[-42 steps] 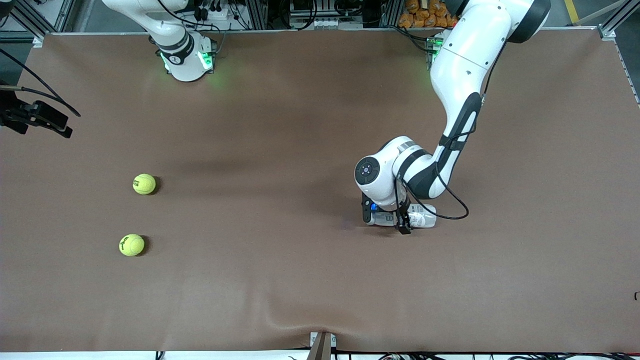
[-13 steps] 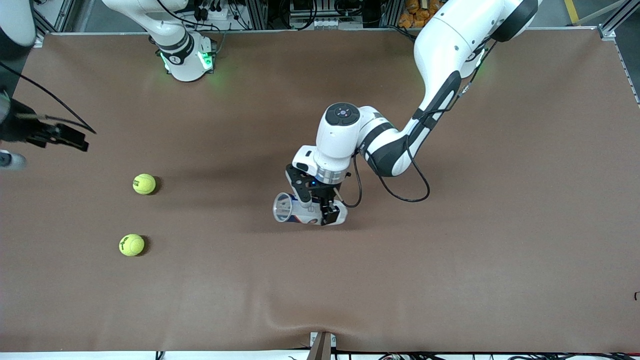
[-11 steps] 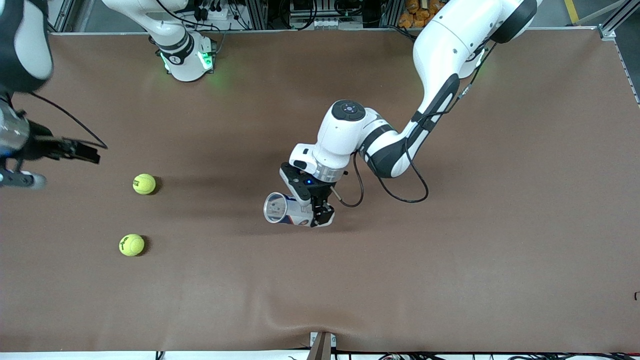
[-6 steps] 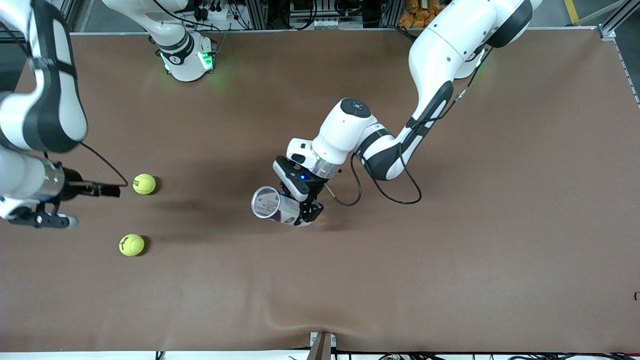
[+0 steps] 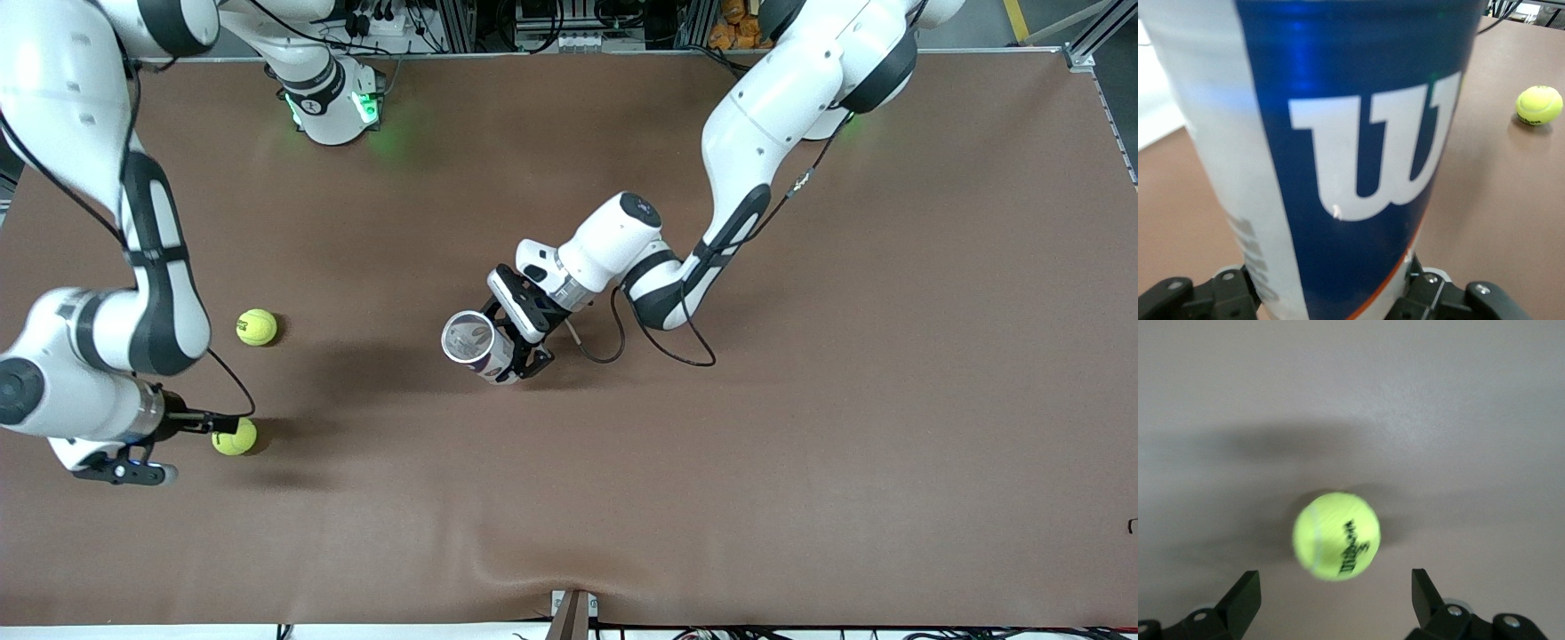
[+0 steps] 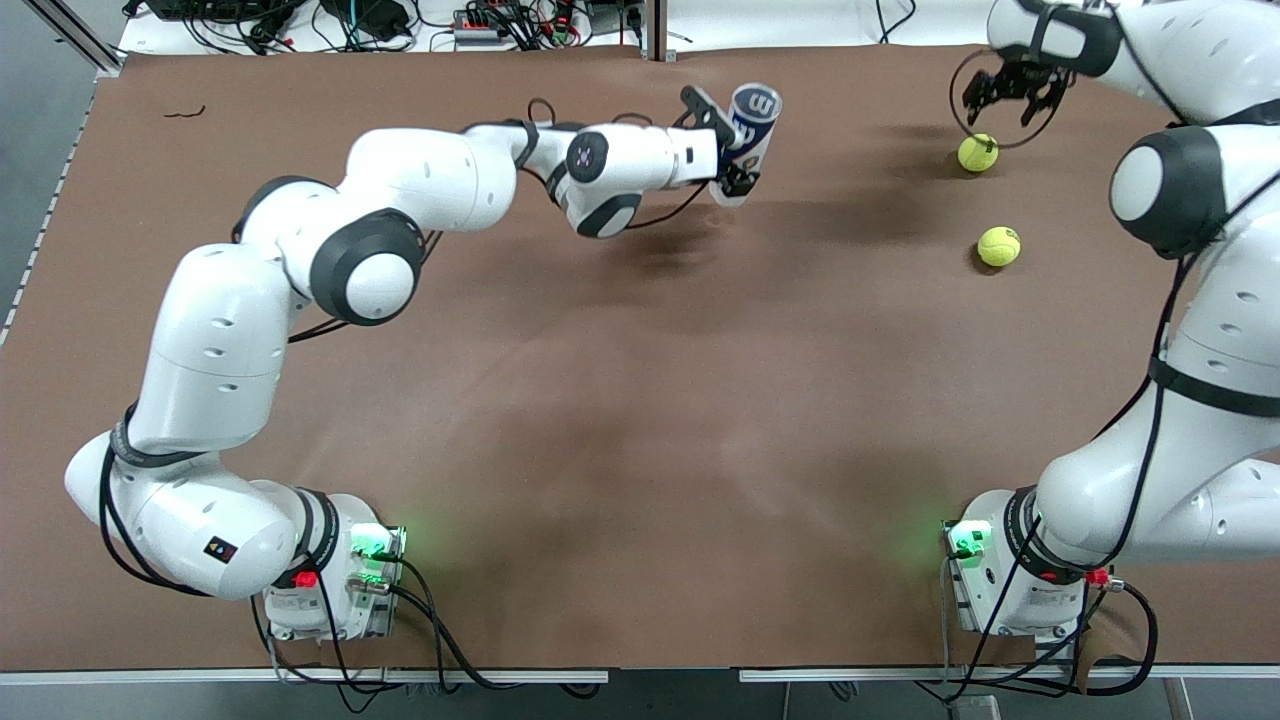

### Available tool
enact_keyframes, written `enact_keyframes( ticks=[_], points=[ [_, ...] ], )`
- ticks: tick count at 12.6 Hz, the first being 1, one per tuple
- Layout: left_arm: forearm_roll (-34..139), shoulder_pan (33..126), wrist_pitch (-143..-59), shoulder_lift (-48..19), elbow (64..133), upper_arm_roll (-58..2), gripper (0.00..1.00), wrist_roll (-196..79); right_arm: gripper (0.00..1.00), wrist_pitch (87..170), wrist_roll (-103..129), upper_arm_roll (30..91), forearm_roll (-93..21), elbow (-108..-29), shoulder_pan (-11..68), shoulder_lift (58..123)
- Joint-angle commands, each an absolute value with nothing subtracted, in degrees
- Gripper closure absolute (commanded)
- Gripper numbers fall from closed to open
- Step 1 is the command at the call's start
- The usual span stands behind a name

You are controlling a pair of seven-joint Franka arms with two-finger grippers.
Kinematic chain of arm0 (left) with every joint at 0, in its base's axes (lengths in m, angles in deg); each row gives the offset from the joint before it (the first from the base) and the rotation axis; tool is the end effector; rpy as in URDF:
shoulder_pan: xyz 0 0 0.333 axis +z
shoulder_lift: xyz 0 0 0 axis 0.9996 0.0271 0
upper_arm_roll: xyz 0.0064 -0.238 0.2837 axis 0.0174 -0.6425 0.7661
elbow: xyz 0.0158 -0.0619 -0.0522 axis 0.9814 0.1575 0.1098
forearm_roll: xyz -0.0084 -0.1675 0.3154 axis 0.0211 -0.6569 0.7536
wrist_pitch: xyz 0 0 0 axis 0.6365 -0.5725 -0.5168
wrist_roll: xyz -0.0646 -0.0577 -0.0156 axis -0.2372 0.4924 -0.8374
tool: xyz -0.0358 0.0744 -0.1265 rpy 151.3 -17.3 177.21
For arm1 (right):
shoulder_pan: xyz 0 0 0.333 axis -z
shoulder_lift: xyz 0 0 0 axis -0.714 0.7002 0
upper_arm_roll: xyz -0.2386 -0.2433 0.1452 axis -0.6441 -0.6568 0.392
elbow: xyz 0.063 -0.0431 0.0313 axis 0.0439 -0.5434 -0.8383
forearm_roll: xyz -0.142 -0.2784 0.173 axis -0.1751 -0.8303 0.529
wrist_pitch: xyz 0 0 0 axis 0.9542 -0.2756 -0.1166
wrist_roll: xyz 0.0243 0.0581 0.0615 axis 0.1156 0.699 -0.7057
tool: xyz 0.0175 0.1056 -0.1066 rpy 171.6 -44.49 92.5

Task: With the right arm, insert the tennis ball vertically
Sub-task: 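Grasp the Wilson tennis ball with the right gripper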

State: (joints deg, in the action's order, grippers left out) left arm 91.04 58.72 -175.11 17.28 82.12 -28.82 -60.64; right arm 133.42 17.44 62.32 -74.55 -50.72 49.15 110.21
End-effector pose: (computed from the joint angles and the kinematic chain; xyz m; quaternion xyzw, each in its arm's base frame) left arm 0.5606 -0.5834 0.2518 0.7850 -0.4146 0.3929 0.2399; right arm 0.7217 -0.0812 0.2640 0.9981 -0.0426 -0.0340 0.0284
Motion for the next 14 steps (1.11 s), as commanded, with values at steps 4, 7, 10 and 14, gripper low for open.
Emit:
enact_keyframes(
  ticks=[4,7,10,14],
  points=[
    [90.29,59.62,-178.34,20.2,81.24,-28.12,0.23,-60.99,0.0,134.11,15.99,63.13,-74.5,-47.64,50.13,114.38],
    [90.11,60.49,-178.34,20.56,81.16,-27.94,0.24,-60.99,0.0,134.56,16.08,63.13,-74.41,-47.64,50.13,115.08],
    [90.02,60.59,-178.42,20.99,81.42,-27.94,0.25,-61.08,0.0,135.87,16.26,63.13,-74.41,-48.43,49.95,115.08],
    [89.67,60.68,-182.02,22.67,81.42,-27.94,0.24,-61.08,0.7,138.43,16.26,63.22,-74.41,-50.46,49.95,115.0]
  ],
)
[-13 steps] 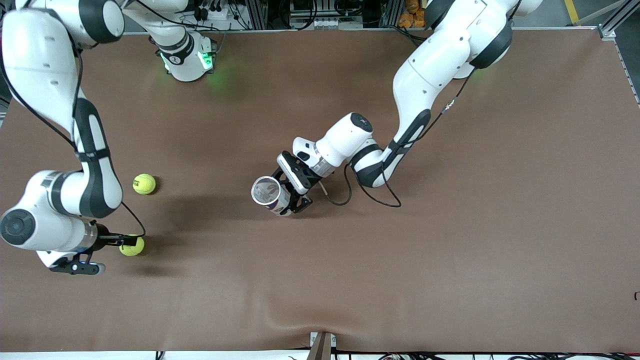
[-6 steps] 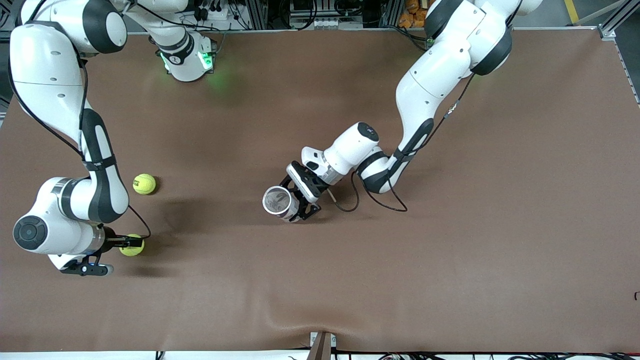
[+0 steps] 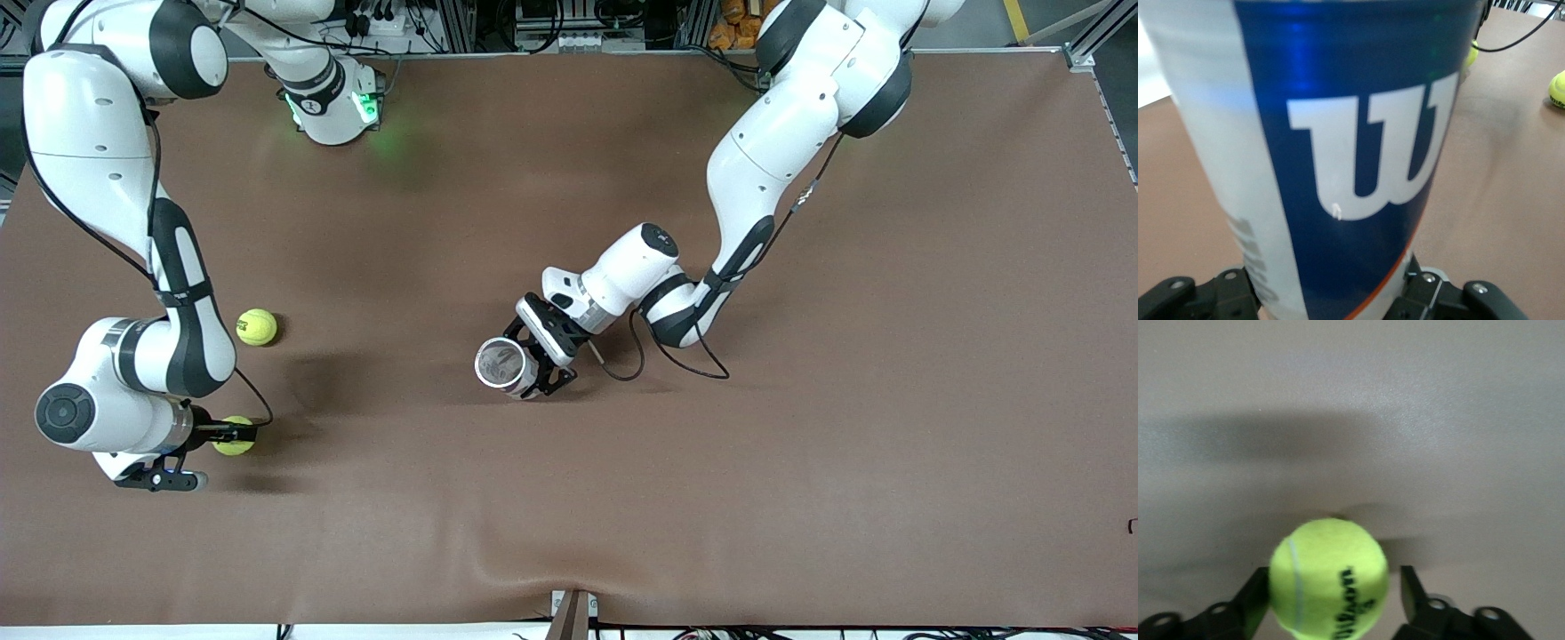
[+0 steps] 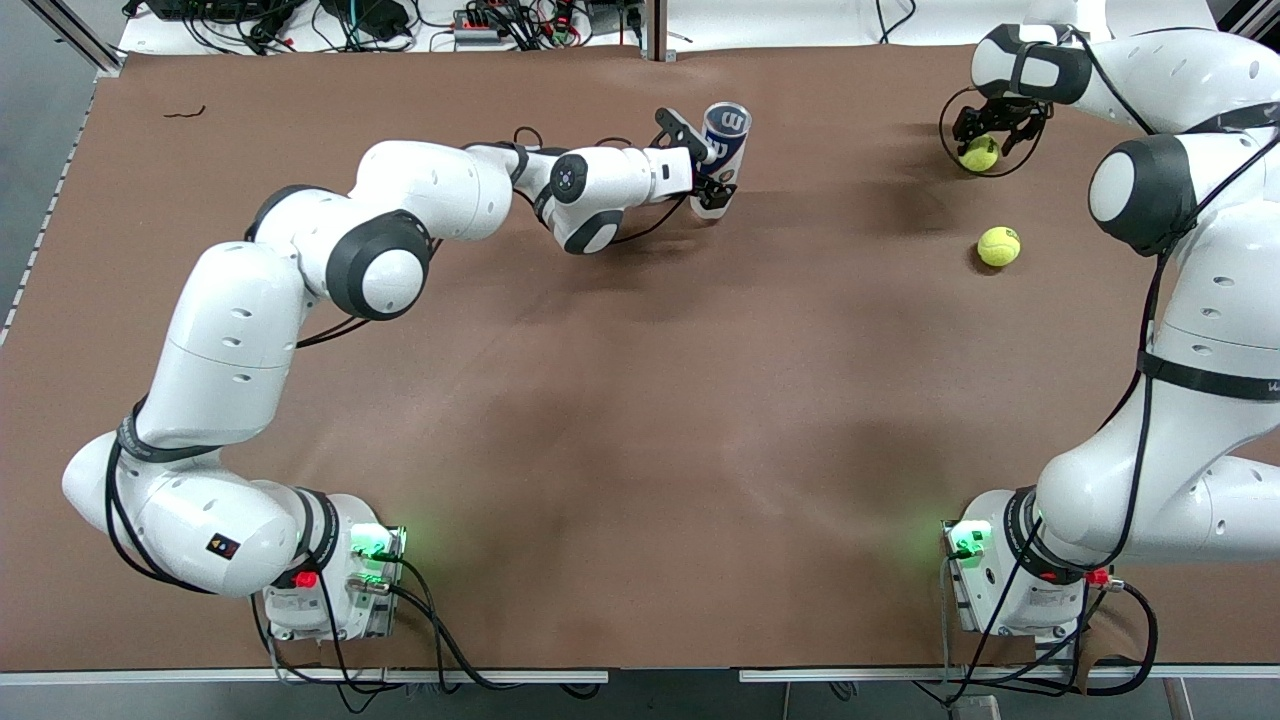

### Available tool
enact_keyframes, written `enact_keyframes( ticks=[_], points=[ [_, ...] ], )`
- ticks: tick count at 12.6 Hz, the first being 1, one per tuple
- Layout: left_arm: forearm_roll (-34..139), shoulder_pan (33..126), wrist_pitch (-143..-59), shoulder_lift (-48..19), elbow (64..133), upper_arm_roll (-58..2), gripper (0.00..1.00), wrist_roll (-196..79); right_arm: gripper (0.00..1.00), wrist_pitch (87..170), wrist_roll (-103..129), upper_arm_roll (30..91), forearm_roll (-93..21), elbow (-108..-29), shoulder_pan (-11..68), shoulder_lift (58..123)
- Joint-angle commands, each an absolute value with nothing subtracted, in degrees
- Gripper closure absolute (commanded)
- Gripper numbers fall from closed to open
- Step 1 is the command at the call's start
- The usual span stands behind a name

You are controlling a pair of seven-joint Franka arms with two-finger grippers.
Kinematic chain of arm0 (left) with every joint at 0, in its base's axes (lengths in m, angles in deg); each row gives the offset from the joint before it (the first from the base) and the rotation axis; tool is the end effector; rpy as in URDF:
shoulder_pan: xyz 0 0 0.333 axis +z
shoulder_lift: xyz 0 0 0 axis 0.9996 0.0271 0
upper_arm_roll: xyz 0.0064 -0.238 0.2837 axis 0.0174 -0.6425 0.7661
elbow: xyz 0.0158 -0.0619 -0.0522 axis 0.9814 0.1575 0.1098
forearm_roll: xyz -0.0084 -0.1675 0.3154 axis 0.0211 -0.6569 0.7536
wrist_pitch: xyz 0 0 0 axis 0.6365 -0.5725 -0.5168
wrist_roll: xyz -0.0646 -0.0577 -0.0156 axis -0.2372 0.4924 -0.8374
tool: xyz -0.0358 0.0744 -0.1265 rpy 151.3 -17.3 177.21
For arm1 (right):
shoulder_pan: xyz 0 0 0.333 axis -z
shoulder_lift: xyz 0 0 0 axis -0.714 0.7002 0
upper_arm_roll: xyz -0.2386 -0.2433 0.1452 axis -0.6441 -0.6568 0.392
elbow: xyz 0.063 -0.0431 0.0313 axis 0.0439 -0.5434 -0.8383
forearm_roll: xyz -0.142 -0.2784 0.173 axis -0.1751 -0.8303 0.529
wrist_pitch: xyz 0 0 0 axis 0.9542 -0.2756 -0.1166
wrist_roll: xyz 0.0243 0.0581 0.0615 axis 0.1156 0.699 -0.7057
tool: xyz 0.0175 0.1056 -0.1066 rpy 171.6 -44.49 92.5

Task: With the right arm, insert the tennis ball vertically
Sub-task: 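Grasp the Wilson tennis ball with the right gripper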

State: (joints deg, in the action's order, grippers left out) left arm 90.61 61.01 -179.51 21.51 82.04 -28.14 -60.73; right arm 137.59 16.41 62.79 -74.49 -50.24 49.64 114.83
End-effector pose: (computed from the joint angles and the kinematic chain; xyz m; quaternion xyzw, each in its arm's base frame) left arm 0.5816 -0.5534 0.2063 0.7968 -0.3868 0.3936 0.2463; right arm 0.7278 -0.0829 0.2141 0.9985 -0.0330 -0.0339 0.0258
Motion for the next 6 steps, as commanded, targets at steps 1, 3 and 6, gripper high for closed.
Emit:
enact_keyframes(
  ticks=[1,3,6],
  points=[
    [89.67,60.68,-182.12,22.84,81.42,-27.94,0.24,-60.99,0.89,138.51,16.26,63.22,-74.41,-50.54,49.95,115.0],
    [89.93,60.59,-183.25,23.54,81.42,-27.94,0.24,-60.99,1.0,138.43,16.17,63.22,-74.41,-50.37,49.95,114.82],
    [90.29,60.5,-184.05,24.07,81.42,-27.76,0.24,-60.47,1.0,137.29,12.68,63.31,-74.5,-50.02,49.17,109.4]
  ],
)
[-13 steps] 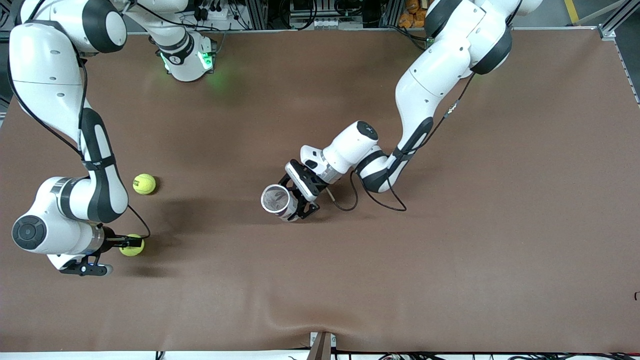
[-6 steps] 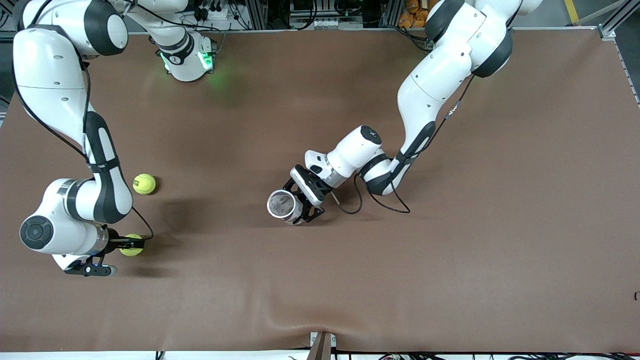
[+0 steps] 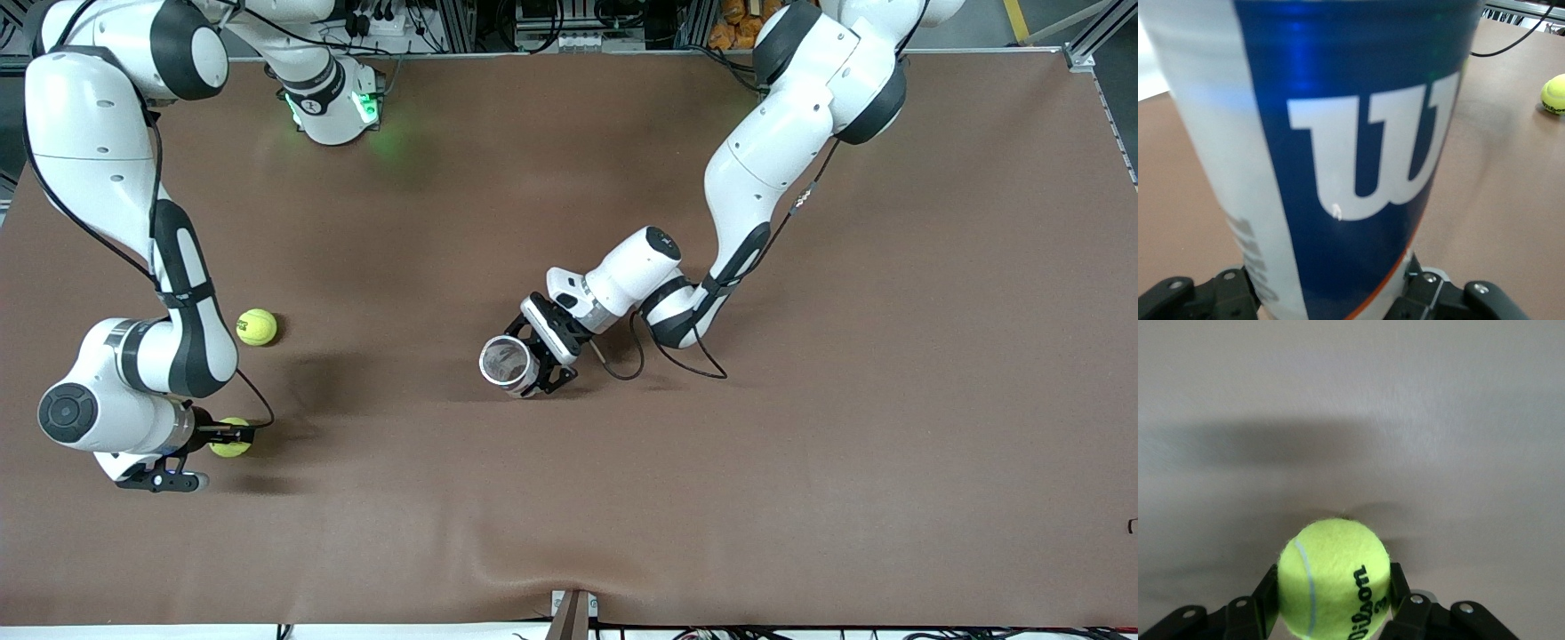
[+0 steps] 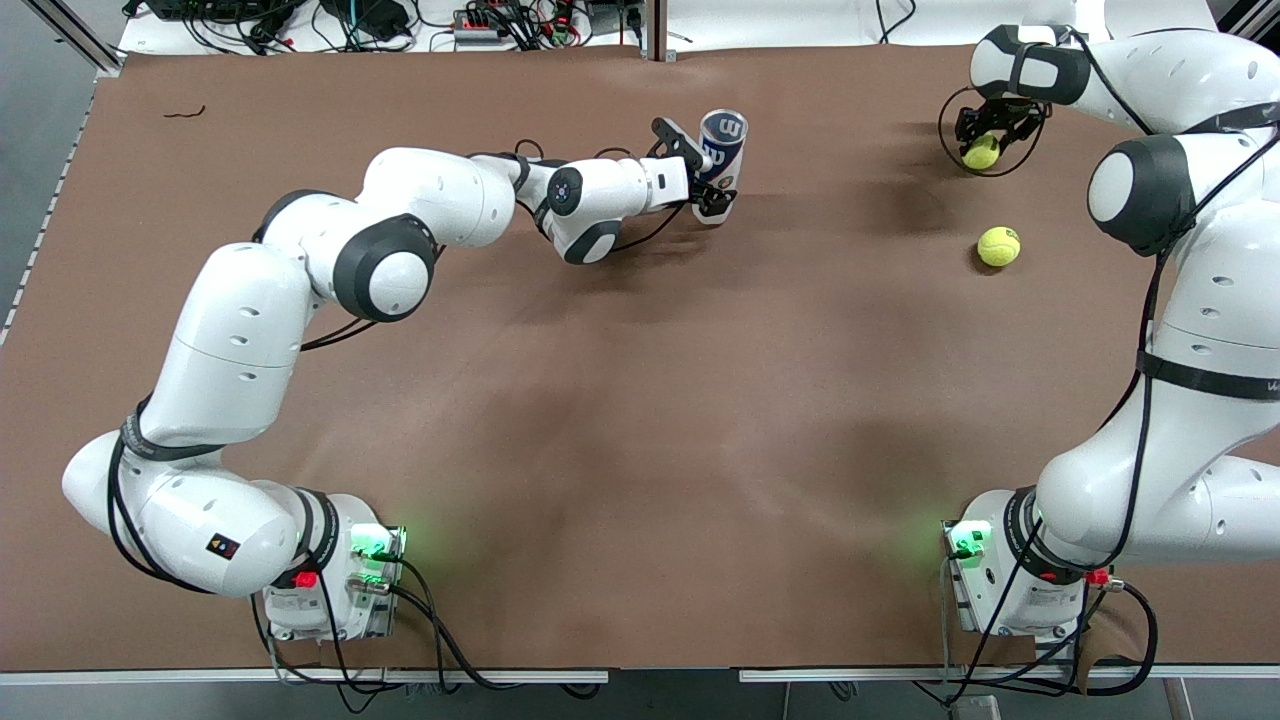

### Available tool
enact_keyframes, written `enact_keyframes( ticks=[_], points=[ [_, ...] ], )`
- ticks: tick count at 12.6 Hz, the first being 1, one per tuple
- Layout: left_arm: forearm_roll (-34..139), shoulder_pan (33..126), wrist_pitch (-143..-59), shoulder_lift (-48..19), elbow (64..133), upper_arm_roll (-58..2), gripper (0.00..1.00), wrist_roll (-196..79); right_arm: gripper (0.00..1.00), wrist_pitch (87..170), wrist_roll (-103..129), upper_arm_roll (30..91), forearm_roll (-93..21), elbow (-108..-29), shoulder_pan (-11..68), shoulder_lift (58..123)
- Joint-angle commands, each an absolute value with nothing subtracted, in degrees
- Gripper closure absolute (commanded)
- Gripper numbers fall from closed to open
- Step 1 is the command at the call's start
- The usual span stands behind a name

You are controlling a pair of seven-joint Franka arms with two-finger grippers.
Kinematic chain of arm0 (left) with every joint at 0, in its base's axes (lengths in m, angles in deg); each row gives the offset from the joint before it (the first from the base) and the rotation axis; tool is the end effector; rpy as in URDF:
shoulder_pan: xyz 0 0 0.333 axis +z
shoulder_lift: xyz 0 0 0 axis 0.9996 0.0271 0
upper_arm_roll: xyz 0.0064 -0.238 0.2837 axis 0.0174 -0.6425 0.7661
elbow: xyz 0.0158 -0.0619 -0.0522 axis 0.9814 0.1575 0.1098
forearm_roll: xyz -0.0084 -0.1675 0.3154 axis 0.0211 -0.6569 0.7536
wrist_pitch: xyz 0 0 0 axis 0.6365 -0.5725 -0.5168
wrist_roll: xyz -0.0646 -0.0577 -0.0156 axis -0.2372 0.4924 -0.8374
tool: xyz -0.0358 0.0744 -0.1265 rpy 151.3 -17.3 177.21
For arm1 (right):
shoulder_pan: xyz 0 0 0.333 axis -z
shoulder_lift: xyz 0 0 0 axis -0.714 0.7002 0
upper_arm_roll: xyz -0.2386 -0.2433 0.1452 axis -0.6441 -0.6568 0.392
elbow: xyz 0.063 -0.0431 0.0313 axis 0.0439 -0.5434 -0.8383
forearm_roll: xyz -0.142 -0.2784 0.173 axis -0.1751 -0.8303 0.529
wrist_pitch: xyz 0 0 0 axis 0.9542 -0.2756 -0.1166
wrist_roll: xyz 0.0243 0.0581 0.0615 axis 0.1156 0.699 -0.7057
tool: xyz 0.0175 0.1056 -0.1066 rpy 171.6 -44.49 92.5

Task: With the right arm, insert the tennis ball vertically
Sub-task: 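Grasp the Wilson tennis ball with the right gripper, then lift the ball with the right gripper over the can's open end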

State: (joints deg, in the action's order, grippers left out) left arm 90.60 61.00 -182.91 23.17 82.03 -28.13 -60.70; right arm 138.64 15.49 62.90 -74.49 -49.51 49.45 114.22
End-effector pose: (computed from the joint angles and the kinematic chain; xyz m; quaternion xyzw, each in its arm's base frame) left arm 0.5783 -0.5524 0.1944 0.7906 -0.3807 0.4025 0.2607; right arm 0.7360 -0.0799 0.2286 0.9993 -0.0226 -0.0132 0.0262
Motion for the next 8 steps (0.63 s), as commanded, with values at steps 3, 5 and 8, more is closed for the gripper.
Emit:
enact_keyframes(
  ticks=[3,5,8],
  points=[
    [90.55,60.32,-185.8,24.33,81.42,-27.5,0.23,-60.11,1.0,130.54,11.42,63.57,-74.5,-50.02,46.63,101.49],
    [90.99,60.32,-186.95,24.78,81.51,-27.41,0.23,-59.85,1.0,124.48,14.56,63.75,-74.15,-50.02,42.33,97.87],
    [93.8,60.68,-187.13,24.78,81.42,-27.5,0.23,-59.76,1.0,119.98,25.81,63.75,-65.47,-50.11,35.91,96.54]
  ],
)
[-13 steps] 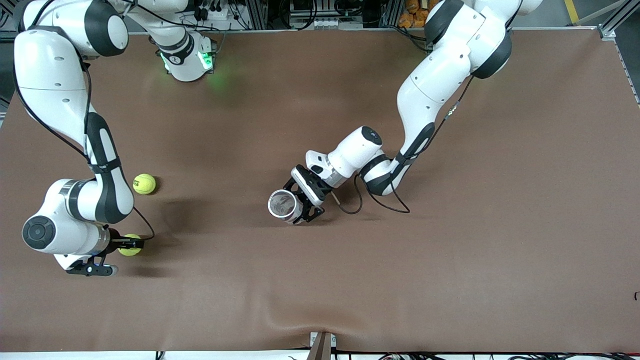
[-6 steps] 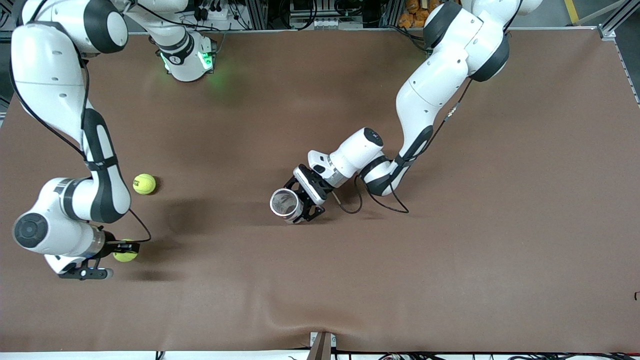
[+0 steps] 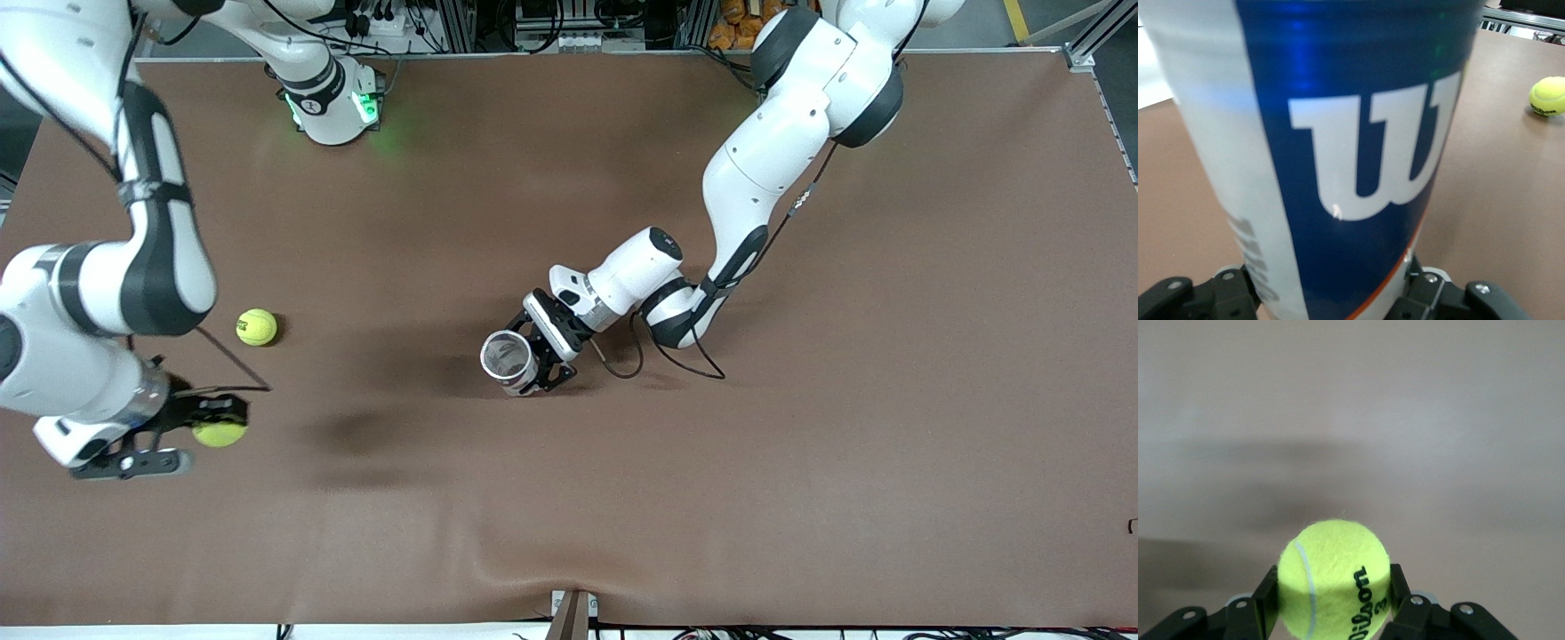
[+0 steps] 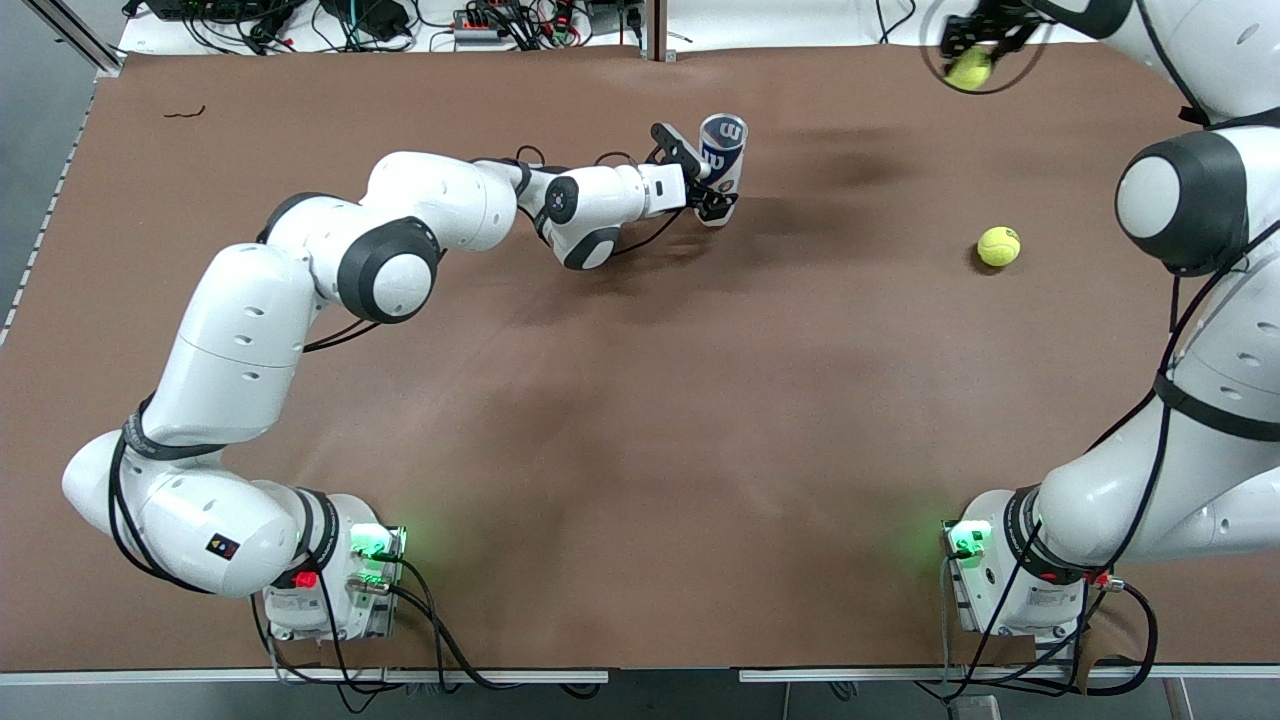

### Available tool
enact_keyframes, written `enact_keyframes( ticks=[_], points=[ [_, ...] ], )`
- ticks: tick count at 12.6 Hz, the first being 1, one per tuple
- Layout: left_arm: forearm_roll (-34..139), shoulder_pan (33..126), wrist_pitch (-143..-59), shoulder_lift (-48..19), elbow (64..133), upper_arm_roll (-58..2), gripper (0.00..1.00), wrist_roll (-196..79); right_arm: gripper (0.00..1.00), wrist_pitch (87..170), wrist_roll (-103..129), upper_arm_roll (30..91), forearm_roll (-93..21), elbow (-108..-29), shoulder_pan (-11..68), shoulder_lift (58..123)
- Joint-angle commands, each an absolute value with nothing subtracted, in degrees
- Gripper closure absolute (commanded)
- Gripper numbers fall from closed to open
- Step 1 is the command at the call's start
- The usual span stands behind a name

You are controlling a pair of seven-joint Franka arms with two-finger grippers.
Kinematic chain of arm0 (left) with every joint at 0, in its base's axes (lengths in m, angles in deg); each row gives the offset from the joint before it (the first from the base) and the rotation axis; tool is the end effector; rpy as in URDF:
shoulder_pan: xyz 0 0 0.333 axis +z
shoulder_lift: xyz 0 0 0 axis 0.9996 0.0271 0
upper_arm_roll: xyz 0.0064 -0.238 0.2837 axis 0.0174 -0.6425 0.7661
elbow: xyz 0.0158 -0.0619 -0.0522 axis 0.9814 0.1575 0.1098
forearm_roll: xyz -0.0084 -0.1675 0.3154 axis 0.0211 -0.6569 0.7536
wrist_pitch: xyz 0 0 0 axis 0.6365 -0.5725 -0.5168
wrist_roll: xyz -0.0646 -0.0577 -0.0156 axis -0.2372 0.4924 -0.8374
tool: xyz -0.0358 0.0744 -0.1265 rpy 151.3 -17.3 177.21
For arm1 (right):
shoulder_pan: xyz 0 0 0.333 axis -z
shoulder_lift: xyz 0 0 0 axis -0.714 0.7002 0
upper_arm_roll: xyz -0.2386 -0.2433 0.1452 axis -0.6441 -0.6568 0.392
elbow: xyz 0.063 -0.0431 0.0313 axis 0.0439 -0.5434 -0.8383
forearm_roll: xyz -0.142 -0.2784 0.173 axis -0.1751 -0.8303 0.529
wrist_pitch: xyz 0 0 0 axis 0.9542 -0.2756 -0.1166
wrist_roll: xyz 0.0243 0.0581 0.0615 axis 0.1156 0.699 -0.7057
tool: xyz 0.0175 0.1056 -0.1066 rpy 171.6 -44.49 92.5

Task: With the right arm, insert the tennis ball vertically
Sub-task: 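Lift the ball with the right gripper over the can's open end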

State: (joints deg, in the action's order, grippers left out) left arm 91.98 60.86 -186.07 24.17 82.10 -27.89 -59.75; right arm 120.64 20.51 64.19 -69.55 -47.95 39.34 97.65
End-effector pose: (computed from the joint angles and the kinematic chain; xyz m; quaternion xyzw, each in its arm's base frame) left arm 0.5727 -0.5530 0.1892 0.7744 -0.3933 0.4171 0.2677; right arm 0.6974 0.0689 0.4231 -0.9996 -0.0106 0.0117 0.0227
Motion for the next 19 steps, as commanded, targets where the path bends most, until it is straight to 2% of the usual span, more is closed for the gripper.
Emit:
enact_keyframes(
  ticks=[1,3,7,10,19],
  points=[
    [93.89,60.68,-187.13,24.78,81.42,-27.41,0.23,-59.76,1.0,119.97,31.15,63.75,-64.31,-50.02,33.02,96.54],
    [93.89,60.59,-187.13,24.78,81.42,-27.41,0.19,-59.76,1.0,119.19,45.11,63.92,-64.13,-50.11,28.18,96.37],
    [93.89,60.32,-187.13,24.78,81.24,-26.97,0.19,-59.76,1.0,118.47,67.72,64.8,-62.55,-50.02,20.79,94.52],
    [93.89,60.24,-187.13,24.69,81.24,-26.97,0.19,-59.76,1.0,119.0,77.06,64.8,-55.8,-49.84,18.58,94.25],
    [93.89,60.15,-187.13,24.6,81.16,-26.97,0.19,-59.76,1.0,124.71,86.66,64.63,-55.69,-49.75,16.12,96.01]
  ],
)
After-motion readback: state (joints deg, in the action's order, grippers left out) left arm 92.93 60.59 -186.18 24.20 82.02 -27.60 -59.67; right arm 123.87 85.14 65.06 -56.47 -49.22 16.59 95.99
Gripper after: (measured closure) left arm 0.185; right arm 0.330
